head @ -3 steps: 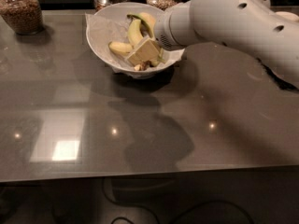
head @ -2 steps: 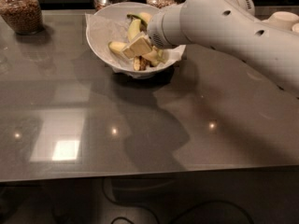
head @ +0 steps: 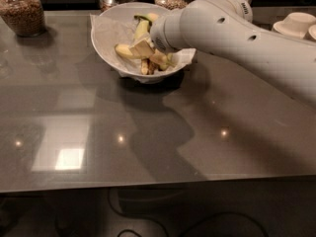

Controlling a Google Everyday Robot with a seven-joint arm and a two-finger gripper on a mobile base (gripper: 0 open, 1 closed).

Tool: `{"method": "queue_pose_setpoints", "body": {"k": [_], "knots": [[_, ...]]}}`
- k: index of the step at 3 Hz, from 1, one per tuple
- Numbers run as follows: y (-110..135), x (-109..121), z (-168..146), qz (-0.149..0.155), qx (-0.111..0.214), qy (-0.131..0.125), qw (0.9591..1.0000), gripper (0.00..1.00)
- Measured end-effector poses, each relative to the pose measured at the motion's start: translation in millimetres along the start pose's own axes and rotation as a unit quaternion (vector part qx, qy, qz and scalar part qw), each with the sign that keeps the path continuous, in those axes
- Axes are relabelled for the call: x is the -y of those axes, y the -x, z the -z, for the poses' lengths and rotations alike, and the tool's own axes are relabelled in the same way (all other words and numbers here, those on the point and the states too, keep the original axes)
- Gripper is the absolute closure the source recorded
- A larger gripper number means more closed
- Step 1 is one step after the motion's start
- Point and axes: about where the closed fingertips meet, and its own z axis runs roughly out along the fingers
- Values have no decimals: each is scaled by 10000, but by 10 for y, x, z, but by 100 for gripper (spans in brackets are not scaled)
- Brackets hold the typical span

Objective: Pick banana from white bowl

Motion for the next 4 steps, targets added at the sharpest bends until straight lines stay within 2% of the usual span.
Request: {"method": "queue_pose_setpoints", "body": {"k": [1,2,3,4], "knots": [[-48,4,-112,-53,-91,-2,9999,37],[-92,3,-193,-111,-185,2,9998,37],[-116,-2,-240,-145,-267,12,9995,43],[-114,-9,-250,-148,-339,14,9993,62]]}}
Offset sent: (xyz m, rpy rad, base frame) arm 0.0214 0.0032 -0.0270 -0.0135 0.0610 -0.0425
